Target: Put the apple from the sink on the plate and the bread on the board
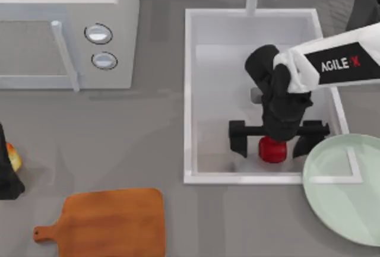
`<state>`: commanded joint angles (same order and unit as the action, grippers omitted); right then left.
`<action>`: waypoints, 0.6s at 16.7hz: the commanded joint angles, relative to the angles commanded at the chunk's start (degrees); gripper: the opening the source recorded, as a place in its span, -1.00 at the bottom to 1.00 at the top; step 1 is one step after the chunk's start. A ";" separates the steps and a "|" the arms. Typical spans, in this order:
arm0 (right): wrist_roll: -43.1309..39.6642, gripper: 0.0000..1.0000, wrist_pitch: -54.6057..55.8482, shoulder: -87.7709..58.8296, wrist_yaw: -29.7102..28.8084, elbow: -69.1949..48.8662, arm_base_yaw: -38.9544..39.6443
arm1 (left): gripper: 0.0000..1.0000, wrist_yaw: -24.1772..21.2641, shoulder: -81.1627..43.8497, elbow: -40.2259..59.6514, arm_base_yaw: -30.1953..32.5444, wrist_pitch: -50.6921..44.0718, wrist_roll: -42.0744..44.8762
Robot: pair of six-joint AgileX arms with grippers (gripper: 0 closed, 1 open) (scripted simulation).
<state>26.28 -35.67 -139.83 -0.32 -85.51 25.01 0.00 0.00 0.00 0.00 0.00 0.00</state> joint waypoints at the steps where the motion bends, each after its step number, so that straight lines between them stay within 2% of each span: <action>1: 0.00 1.00 0.00 0.00 0.00 0.00 0.00 | 1.00 0.00 0.00 0.00 0.00 0.00 0.00; 3: 0.00 1.00 0.00 0.00 0.00 0.00 0.00 | 1.00 0.00 0.00 0.00 0.00 0.00 0.00; 10: 0.00 -0.06 0.00 0.00 0.00 0.00 0.00 | 1.00 0.00 0.00 0.00 0.00 0.00 0.00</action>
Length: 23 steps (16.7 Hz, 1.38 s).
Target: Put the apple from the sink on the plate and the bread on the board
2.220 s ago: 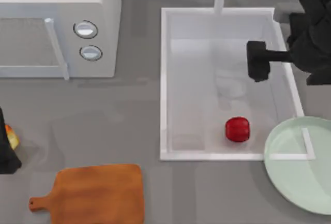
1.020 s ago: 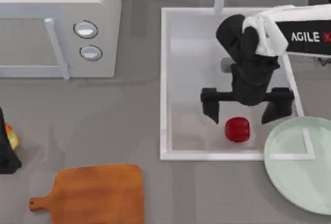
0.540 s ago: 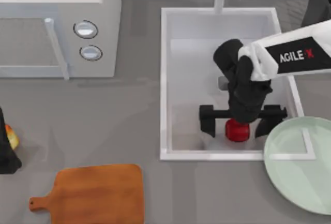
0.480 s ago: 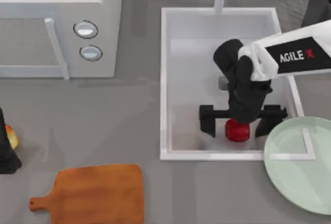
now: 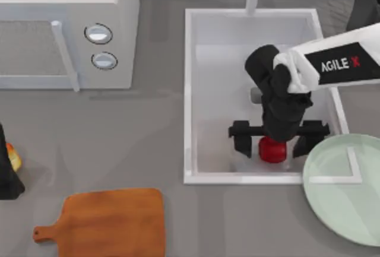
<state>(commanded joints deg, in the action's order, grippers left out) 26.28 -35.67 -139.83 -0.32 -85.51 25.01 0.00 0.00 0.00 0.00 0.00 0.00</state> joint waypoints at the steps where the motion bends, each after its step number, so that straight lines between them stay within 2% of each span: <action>1: 0.00 -0.21 0.00 0.00 0.00 0.00 0.00 | 1.00 0.00 0.00 0.00 0.00 0.00 0.00; 6: 0.00 -0.96 0.00 0.00 0.00 0.00 0.00 | 1.00 0.00 0.00 0.00 0.00 0.00 0.00; 7: 0.00 -1.00 0.00 0.00 0.00 0.00 0.00 | 1.00 0.00 0.00 0.00 0.00 0.00 0.00; 14: 0.00 -1.00 0.00 0.00 0.00 0.00 0.00 | 1.00 0.00 0.00 0.00 0.00 0.00 0.00; 17: -0.53 -1.00 -2.77 4.20 -1.24 -1.52 -0.12 | 1.00 0.00 0.00 0.00 0.00 0.00 0.00; 23: -0.63 -1.00 -16.54 11.47 -1.16 -6.91 -0.13 | 1.00 0.00 0.00 0.00 0.00 0.00 0.00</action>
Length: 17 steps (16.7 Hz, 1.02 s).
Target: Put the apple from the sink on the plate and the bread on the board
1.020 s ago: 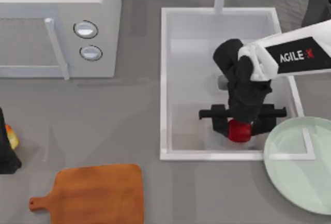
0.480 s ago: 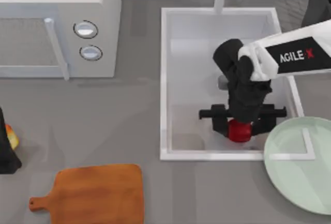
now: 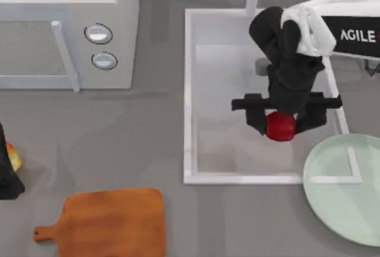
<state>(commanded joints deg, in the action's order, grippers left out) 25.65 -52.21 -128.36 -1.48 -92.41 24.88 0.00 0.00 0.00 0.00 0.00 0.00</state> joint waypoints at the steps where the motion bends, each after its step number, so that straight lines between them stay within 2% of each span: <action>1: -0.04 -1.00 -1.58 1.22 0.01 -0.72 -0.03 | 1.00 0.00 0.00 0.00 0.00 0.00 0.00; 11: -1.00 -1.00 -3.60 6.02 0.07 -1.46 -0.81 | 1.00 0.00 0.00 0.00 0.00 0.00 0.00; 17: -4.43 -1.00 -6.98 15.84 0.54 4.35 -3.78 | 1.00 0.00 0.00 0.00 0.00 0.00 0.00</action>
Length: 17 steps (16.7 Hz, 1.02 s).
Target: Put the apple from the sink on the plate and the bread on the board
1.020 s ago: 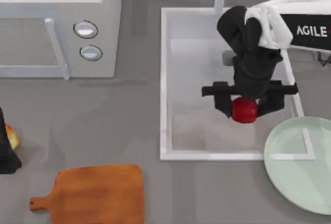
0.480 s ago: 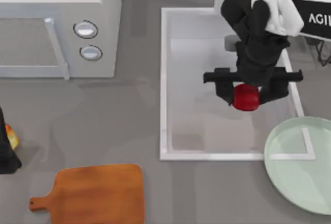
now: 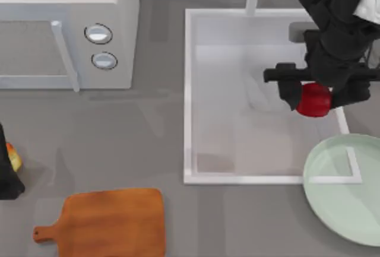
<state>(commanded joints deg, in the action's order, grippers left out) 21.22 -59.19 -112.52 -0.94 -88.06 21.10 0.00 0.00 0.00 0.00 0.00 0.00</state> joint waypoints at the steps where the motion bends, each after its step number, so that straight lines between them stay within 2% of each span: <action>1: -0.67 -1.00 -0.73 1.88 0.10 1.44 -0.63 | 1.00 0.00 0.00 0.00 0.00 0.00 0.00; 11: -6.40 -1.00 -7.83 18.50 0.85 15.97 -6.69 | 1.00 0.00 0.00 0.00 0.00 0.00 0.00; 17: -7.31 -1.00 -9.10 21.31 0.94 18.55 -7.78 | 1.00 0.00 0.00 0.00 0.00 0.00 0.00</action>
<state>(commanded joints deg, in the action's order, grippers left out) 13.91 -68.29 -91.21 0.00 -69.51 13.31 0.00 0.00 0.00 0.00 0.00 0.00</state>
